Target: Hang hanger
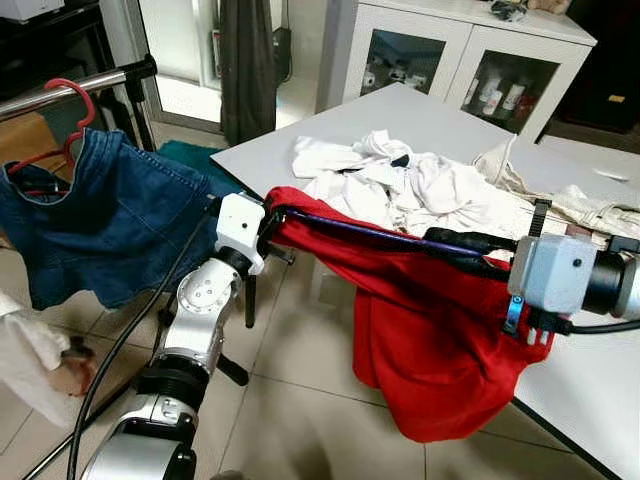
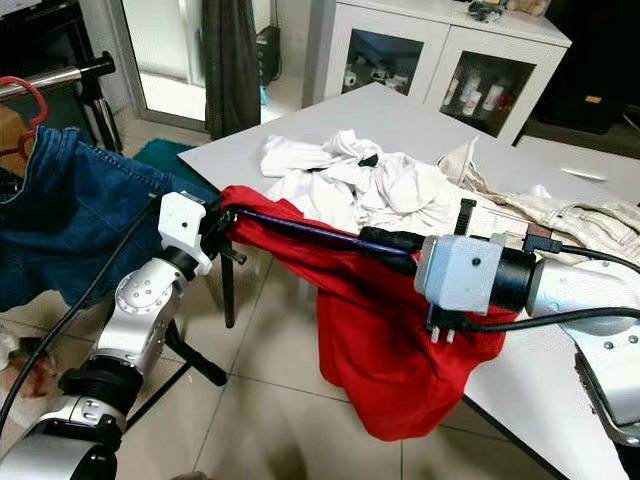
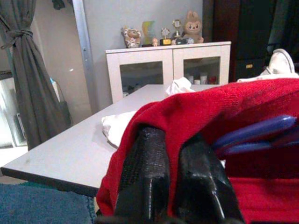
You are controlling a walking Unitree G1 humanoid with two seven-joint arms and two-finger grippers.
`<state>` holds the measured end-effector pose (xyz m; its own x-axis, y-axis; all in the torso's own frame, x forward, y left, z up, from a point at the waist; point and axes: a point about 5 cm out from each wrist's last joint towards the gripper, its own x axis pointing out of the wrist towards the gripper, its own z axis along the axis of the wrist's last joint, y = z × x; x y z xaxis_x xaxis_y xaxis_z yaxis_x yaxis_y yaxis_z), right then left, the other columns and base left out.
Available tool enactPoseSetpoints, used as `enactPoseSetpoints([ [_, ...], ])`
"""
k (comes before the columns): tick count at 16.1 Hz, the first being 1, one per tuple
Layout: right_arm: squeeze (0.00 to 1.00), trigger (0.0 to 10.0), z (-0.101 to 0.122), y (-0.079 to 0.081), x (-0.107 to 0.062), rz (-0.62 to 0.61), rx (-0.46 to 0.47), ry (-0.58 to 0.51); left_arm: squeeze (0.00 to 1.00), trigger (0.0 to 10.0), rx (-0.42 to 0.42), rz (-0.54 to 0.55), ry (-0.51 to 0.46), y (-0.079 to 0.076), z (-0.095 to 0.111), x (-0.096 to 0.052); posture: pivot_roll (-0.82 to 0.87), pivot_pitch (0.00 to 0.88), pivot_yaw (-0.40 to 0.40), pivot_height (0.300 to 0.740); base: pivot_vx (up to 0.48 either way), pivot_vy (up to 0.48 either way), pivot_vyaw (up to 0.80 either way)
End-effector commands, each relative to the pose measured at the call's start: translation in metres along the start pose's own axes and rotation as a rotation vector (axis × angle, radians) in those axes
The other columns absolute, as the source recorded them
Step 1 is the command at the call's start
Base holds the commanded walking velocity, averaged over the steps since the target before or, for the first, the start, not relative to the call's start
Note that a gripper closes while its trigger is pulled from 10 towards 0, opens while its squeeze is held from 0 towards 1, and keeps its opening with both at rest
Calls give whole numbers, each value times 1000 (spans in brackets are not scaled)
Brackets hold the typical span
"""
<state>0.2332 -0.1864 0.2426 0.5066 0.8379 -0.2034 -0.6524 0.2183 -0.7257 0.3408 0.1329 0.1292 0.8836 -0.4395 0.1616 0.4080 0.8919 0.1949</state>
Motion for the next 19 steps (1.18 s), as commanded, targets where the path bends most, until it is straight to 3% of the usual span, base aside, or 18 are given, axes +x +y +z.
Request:
enactPoseSetpoints([
  [1, 0, 0, 7, -12, -6, -43, -30, -33, 0, 0, -12, -15, 14, -4, 1, 5, -21, 0, -50, 740, 0, 0, 0],
  [2, 0, 0, 9, -16, -7, -83, -1, -61, 0, 0, -16, -5, 21, -3, 0, 4, -18, 0, -51, 740, 0, 0, 0],
  [3, 0, 0, 9, -18, -8, -108, 44, -97, 0, 1255, -21, -1, 24, -3, -1, 4, -17, 0, -51, 740, 0, 0, 0],
  [6, 0, 0, 2, -10, -10, -71, 45, -72, 0, 1333, -22, 1, 27, -2, -1, 3, -14, 0, -47, 740, 0, 0, 0],
  [7, 0, 0, -1, -4, -9, -34, 11, -35, 0, 353, -22, 1, 28, -2, -1, 3, -19, 0, -43, 740, 0, 0, 0],
  [8, 0, 0, 0, -4, -9, -52, 52, -61, 0, 0, -23, -3, 27, -2, 0, 4, -20, 0, -42, 740, 0, 0, 0],
  [11, 0, 0, 1, -23, -3, -225, 163, -119, 0, 0, -27, -11, 17, -5, 2, 6, -23, 0, -40, 740, 0, 0, 0],
  [12, 0, 1020, 0, -26, 5, -284, 218, -136, 0, 0, -30, -12, 12, -7, 3, 7, -21, 0, -43, 740, 0, 0, 0],
  [13, 0, 1255, -3, -25, 15, -320, 258, -133, 0, 0, -32, -14, 10, -9, 3, 8, -21, 0, -43, 740, 0, 0, 0],
  [14, 0, 4941, -12, -21, 34, -364, 323, -106, 0, 0, -36, -13, 8, -12, 3, 9, -21, 0, -43, 740, 0, 0, 0],
  [15, 0, 7529, -17, -19, 43, -390, 353, -85, 0, 1529, -38, -13, 8, -12, 3, 10, -21, 0, -43, 740, 0, 0, 0],
  [16, 0, 8941, -19, -18, 46, -403, 377, -77, 0, 3137, -38, -12, 8, -13, 3, 10, -21, 0, -43, 740, 0, 0, 0],
  [17, 0, 10000, -25, -18, 53, -433, 414, -54, 0, 10000, -35, -7, 13, -13, 3, 11, -21, 0, -43, 740, 0, 0, 0],
  [19, 0, 10000, -32, -19, 63, -494, 483, -24, 0, 10000, -32, 2, 18, -13, 3, 12, -5, 0, -51, 740, 0, 0, 0],
])
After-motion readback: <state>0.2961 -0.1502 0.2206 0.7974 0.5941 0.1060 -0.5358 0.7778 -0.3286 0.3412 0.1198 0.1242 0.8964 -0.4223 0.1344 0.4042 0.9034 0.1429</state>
